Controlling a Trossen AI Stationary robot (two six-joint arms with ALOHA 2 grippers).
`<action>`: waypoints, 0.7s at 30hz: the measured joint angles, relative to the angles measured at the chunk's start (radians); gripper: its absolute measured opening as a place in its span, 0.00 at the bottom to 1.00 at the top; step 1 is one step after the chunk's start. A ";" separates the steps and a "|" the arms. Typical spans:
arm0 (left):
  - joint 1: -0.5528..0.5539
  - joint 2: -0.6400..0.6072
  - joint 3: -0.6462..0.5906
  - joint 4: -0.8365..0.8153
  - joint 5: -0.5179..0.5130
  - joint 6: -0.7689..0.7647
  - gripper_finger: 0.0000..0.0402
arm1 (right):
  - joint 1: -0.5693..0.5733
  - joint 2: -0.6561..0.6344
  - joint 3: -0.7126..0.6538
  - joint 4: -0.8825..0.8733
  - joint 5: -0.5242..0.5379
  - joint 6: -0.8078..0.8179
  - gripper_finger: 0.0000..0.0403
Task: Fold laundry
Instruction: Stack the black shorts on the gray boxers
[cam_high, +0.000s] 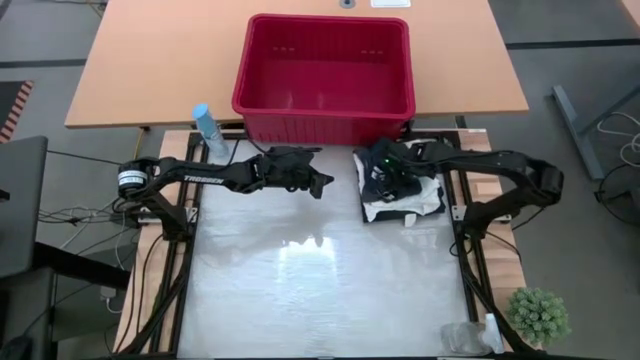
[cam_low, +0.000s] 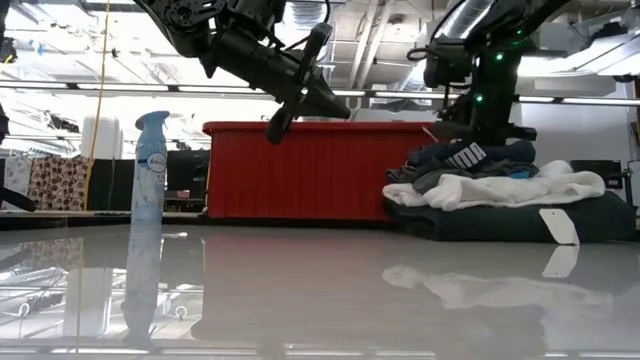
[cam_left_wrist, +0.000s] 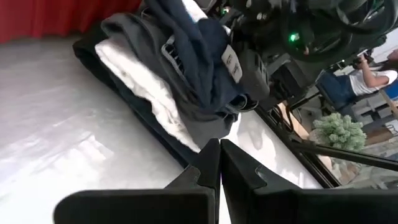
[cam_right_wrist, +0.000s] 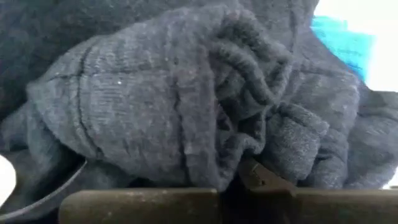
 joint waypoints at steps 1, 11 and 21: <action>0.000 0.000 0.000 0.000 -0.006 0.000 0.00 | 0.000 0.011 0.000 0.011 -0.003 -0.011 0.06; 0.010 0.000 0.000 -0.044 -0.022 0.019 0.02 | 0.004 -0.073 0.073 -0.028 -0.035 -0.018 0.17; 0.010 0.000 0.000 -0.032 -0.015 -0.028 0.28 | -0.025 -0.255 0.091 -0.113 -0.038 0.063 0.29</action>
